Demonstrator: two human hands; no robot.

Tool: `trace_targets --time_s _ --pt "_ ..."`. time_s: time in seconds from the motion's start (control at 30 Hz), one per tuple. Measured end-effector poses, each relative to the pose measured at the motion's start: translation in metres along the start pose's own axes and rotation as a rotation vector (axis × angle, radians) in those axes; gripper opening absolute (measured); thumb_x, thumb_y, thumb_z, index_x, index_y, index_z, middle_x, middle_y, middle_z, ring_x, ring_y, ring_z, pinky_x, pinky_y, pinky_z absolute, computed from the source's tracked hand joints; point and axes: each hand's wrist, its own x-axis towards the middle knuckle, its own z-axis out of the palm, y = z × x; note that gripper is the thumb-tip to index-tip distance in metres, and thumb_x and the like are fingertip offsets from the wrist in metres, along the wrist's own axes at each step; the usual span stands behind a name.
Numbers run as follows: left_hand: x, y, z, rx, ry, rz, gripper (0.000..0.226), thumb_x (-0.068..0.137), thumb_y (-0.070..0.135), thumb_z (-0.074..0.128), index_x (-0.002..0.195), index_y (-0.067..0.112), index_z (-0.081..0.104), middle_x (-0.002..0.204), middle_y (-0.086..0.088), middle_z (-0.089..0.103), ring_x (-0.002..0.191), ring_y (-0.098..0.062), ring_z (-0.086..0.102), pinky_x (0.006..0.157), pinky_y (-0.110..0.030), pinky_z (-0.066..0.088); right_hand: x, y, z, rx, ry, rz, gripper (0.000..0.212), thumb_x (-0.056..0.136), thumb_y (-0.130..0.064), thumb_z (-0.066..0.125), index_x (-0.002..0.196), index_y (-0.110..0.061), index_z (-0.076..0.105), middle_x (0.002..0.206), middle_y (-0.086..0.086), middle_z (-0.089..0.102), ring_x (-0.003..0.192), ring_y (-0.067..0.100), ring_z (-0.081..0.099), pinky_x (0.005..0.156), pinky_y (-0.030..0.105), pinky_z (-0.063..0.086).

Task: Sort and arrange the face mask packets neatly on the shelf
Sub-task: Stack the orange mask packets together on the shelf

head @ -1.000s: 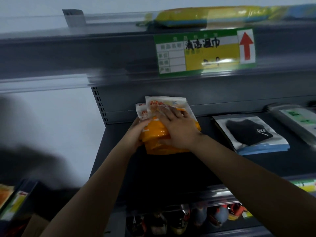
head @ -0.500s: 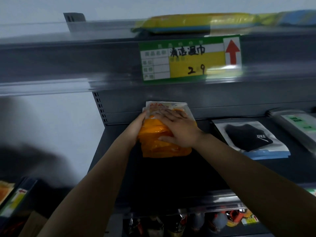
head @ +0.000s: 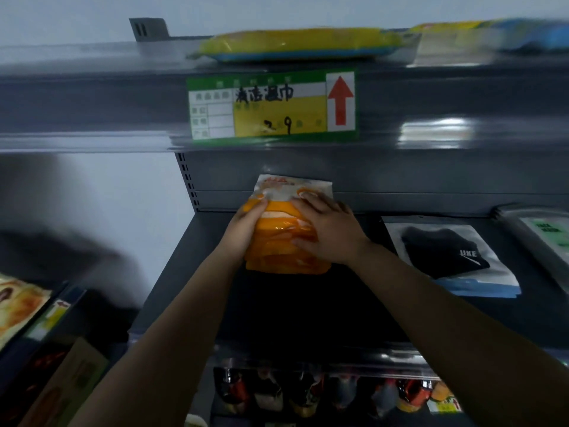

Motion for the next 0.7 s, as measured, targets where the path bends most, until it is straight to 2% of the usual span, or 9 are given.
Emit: trace_targets --time_s 0.07,0.13,0.2,0.3,0.4,0.5,0.6,0.7 --pt "-0.003 0.001 0.001 0.001 0.037 0.023 0.016 0.090 0.041 0.056 0.103 0.034 0.055 0.103 0.000 0.061 0.087 -0.018 0.062 0.067 -0.031 0.051 -0.002 0.003 -0.001 0.000 0.042 -0.020 0.081 0.084 -0.059 0.052 0.149 -0.031 0.013 0.159 -0.006 0.010 0.147 0.020 0.007 0.116 0.050 0.013" --pt "-0.006 -0.002 -0.001 0.012 0.080 0.086 0.045 0.091 0.037 0.056 0.133 0.031 0.042 0.113 0.004 0.052 0.091 -0.015 0.058 0.065 -0.026 0.049 -0.007 0.004 0.000 0.006 0.090 -0.026 0.079 0.084 -0.059 0.051 0.149 -0.031 0.016 0.158 -0.007 0.013 0.147 0.020 0.009 0.115 0.048 0.015" --pt "-0.008 -0.006 -0.005 0.025 0.099 0.132 0.062 0.091 0.033 0.056 0.146 0.028 0.026 0.123 0.003 0.045 0.099 -0.015 0.055 0.065 -0.022 0.048 -0.010 0.003 0.000 0.010 0.121 -0.017 0.075 0.086 -0.059 0.049 0.148 -0.031 0.018 0.158 -0.007 0.014 0.146 0.021 0.011 0.115 0.047 0.019" --pt "-0.013 -0.010 -0.009 0.035 0.072 0.159 0.058 0.091 0.027 0.058 0.144 0.023 0.034 0.129 -0.001 0.050 0.093 -0.009 0.059 0.064 -0.018 0.050 -0.011 0.001 -0.002 0.077 0.115 0.054 0.069 0.087 -0.057 0.048 0.147 -0.033 0.021 0.157 -0.008 0.015 0.145 0.024 0.015 0.114 0.046 0.021" --pt "-0.017 -0.012 -0.012 0.039 0.059 0.178 0.049 0.091 0.024 0.058 0.138 0.022 0.044 0.126 -0.002 0.055 0.096 -0.010 0.061 0.062 -0.015 0.053 -0.011 0.000 -0.002 0.143 0.097 0.087 0.068 0.088 -0.053 0.049 0.147 -0.032 0.022 0.157 -0.007 0.016 0.145 0.024 0.014 0.116 0.044 0.024" --pt "-0.021 -0.012 -0.013 0.054 0.049 0.186 0.053 0.091 0.026 0.059 0.140 0.025 0.040 0.126 0.001 0.053 0.102 -0.014 0.058 0.069 -0.019 0.051 -0.012 -0.002 -0.002 0.154 0.139 0.101 0.073 0.086 -0.053 0.053 0.147 -0.030 0.021 0.157 -0.005 0.018 0.146 0.024 0.011 0.116 0.047 0.023" --pt "-0.021 -0.013 -0.016 0.058 0.045 0.195 0.058 0.090 0.029 0.059 0.143 0.025 0.035 0.131 0.002 0.047 0.109 -0.016 0.055 0.074 -0.021 0.049 -0.019 -0.008 0.000 0.179 0.228 0.126 0.079 0.083 -0.051 0.060 0.148 -0.025 0.022 0.157 0.002 0.017 0.147 0.025 0.009 0.117 0.048 0.020" --pt "-0.019 -0.019 -0.020 0.074 0.046 0.198 0.064 0.090 0.025 0.060 0.146 0.024 0.029 0.141 0.001 0.043 0.122 -0.019 0.050 0.089 -0.029 0.047 -0.039 -0.018 0.010 0.312 0.407 0.174 0.084 0.078 -0.051 0.061 0.146 -0.017 0.025 0.154 0.011 0.025 0.144 0.029 0.019 0.115 0.048 0.023"
